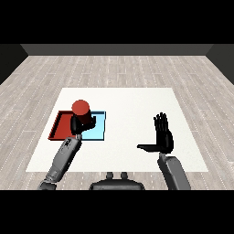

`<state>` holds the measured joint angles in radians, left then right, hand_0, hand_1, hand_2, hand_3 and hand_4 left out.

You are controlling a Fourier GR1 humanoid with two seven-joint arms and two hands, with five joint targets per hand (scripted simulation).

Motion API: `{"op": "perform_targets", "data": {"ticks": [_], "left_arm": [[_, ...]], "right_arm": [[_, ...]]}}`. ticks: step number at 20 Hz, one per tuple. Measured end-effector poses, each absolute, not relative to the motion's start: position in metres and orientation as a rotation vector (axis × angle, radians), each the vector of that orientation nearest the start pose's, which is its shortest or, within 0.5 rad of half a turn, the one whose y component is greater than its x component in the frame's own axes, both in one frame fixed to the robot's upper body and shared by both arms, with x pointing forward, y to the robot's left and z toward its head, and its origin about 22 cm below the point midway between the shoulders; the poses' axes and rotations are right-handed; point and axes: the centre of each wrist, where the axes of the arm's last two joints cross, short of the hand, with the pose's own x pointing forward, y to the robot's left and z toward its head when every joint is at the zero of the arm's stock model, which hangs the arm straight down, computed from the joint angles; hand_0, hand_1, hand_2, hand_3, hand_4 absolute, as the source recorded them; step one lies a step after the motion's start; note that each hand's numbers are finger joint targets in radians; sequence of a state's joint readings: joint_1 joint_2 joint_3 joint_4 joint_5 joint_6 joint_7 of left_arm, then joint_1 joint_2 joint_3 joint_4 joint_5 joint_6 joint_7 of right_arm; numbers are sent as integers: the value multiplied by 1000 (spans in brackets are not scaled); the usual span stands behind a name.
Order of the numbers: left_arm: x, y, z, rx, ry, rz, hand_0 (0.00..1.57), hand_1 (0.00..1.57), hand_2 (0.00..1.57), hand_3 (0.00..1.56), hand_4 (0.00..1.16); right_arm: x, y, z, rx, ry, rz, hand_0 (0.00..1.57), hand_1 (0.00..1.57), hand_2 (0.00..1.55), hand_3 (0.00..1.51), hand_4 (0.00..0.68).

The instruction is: Pick the red can and put it in the red box

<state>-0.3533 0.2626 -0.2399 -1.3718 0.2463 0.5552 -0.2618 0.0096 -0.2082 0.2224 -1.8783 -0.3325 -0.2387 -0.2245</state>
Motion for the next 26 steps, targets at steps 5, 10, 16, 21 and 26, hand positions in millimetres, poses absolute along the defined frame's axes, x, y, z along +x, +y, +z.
{"op": "perform_targets", "data": {"ticks": [5, 10, 16, 21, 26], "left_arm": [[326, 267, 46, 471, -1832, 30, 1571, 1571, 1540, 1471, 1112], [330, 320, 24, 645, -1629, -39, 1571, 1571, 1556, 1485, 1050], [335, 369, -7, 797, -1326, -98, 1232, 1232, 1150, 1068, 922], [331, 390, -30, 869, -1105, -144, 0, 0, 324, 0, 705], [324, 390, -52, 843, -979, -180, 258, 258, 572, 499, 642]], "right_arm": [[215, -234, 59, 147, -1966, -157, 0, 0, 0, 0, 0], [218, -241, 48, 130, -1940, -175, 0, 0, 0, 0, 0], [227, -245, 37, 114, -1941, -181, 0, 0, 0, 0, 0], [238, -246, 29, 91, -1937, -185, 0, 0, 0, 0, 0], [250, -240, 19, 82, -1929, -179, 0, 0, 0, 0, 0]]}}
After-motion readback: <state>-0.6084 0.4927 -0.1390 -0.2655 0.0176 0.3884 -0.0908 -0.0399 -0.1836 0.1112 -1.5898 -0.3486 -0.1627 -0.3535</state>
